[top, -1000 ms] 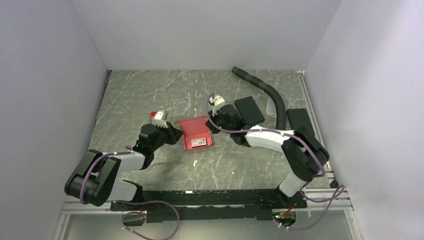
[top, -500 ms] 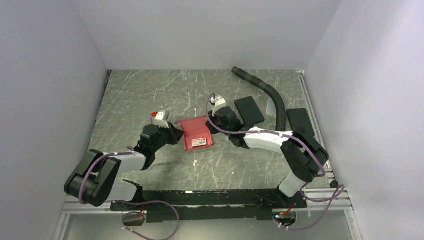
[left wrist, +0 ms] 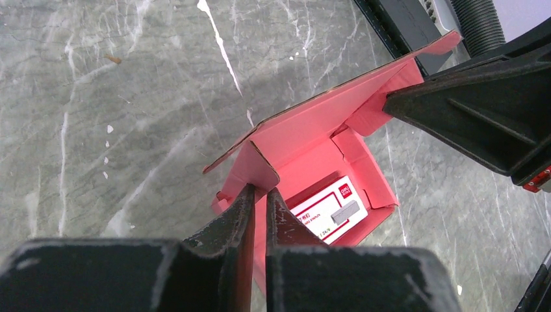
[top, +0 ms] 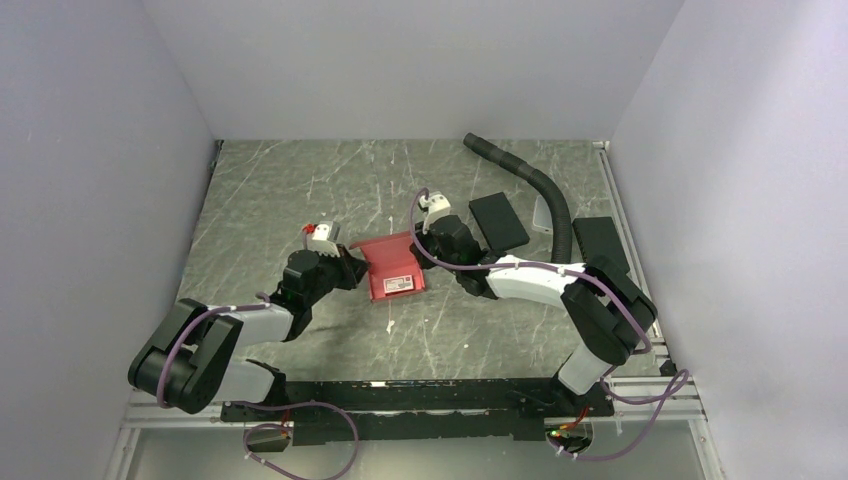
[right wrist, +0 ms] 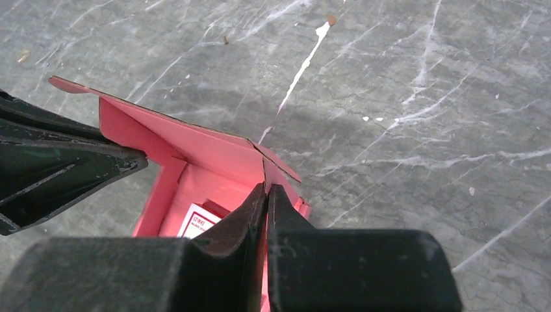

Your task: Fold the paper box

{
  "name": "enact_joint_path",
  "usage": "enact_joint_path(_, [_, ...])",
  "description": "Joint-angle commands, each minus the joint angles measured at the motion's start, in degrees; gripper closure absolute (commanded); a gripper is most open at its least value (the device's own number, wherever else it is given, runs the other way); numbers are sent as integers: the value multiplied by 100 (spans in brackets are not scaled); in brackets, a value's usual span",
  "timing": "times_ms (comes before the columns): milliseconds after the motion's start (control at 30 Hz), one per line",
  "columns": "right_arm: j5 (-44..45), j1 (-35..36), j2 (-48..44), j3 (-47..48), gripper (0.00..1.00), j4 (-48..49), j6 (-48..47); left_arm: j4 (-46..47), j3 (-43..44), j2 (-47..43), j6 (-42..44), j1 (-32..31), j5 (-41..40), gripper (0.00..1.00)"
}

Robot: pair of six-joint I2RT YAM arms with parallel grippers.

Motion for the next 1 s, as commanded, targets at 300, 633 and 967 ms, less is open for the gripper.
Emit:
enact_joint_path(300, [-1021, 324, 23, 93, 83, 561, -66, 83, 299, -336, -92, -216, 456, 88])
enact_joint_path(633, [-1091, 270, 20, 111, 75, 521, -108, 28, 308, -364, -82, -215, 464, 87])
enact_joint_path(967, [-1565, -232, -187, 183, 66, 335, -369, -2033, 637, -1929, 168, -215, 373, 75])
